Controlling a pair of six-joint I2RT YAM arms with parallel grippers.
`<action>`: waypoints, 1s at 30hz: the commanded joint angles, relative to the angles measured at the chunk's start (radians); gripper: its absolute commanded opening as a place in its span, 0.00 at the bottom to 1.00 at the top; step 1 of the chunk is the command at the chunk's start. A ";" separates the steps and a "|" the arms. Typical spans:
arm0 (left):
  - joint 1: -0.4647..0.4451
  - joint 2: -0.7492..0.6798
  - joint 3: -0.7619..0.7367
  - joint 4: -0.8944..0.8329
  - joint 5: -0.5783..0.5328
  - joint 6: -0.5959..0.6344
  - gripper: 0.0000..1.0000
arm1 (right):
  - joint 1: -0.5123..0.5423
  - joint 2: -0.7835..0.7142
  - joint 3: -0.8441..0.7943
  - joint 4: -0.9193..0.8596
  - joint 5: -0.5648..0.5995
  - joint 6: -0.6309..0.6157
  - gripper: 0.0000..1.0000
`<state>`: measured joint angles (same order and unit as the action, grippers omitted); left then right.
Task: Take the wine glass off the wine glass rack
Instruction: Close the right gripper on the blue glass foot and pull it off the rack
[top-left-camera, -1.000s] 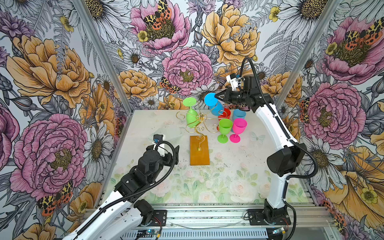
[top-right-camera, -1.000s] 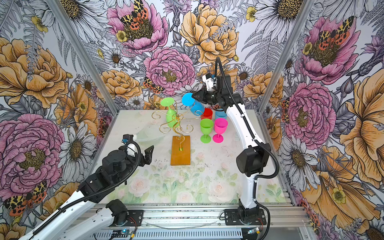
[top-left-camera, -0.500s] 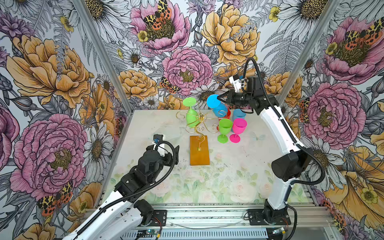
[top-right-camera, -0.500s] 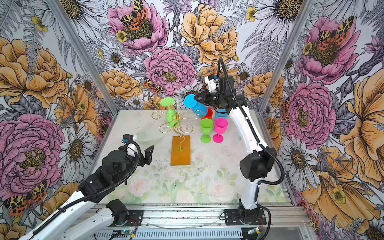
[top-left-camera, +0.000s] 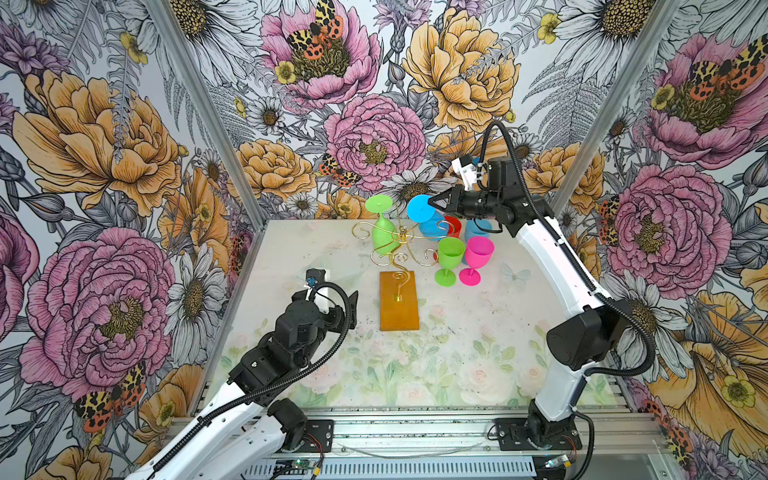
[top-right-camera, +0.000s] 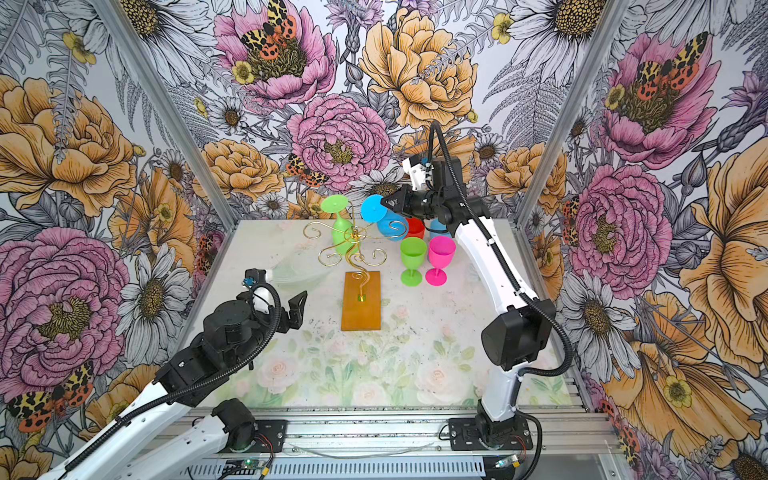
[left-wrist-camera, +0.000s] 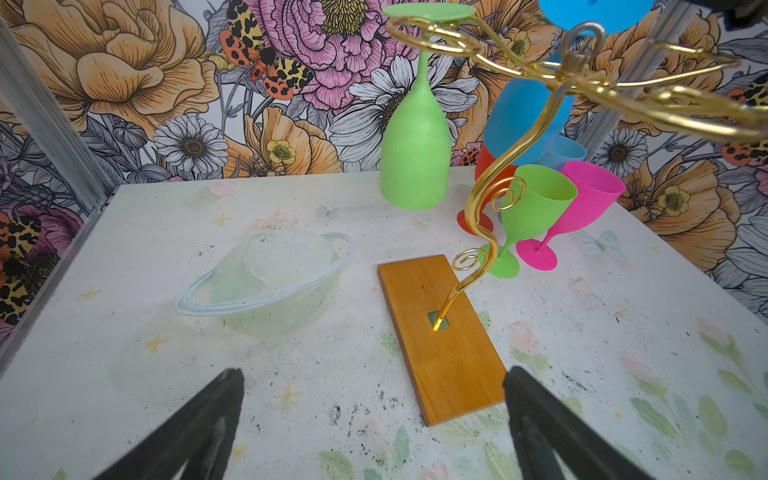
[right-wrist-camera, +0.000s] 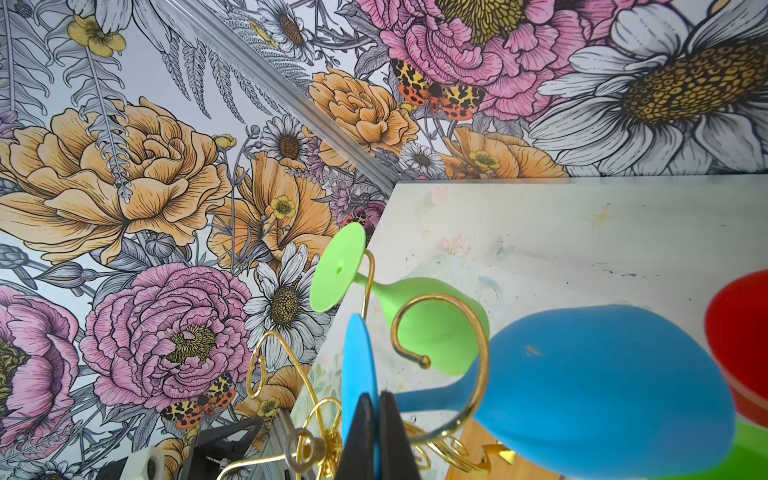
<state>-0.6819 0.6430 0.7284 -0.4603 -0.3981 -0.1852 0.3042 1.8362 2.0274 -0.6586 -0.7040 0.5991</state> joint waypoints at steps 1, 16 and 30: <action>0.010 -0.011 -0.011 0.010 0.007 -0.020 0.99 | 0.017 -0.029 -0.009 0.070 -0.002 0.026 0.00; 0.007 -0.016 -0.012 0.009 0.009 -0.015 0.99 | 0.032 0.073 0.071 0.159 -0.041 0.096 0.00; 0.008 -0.014 -0.015 0.008 0.011 -0.013 0.99 | 0.008 0.223 0.262 0.161 -0.073 0.105 0.00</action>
<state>-0.6823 0.6365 0.7250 -0.4603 -0.3981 -0.1852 0.3286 2.0380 2.2269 -0.5331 -0.7578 0.7036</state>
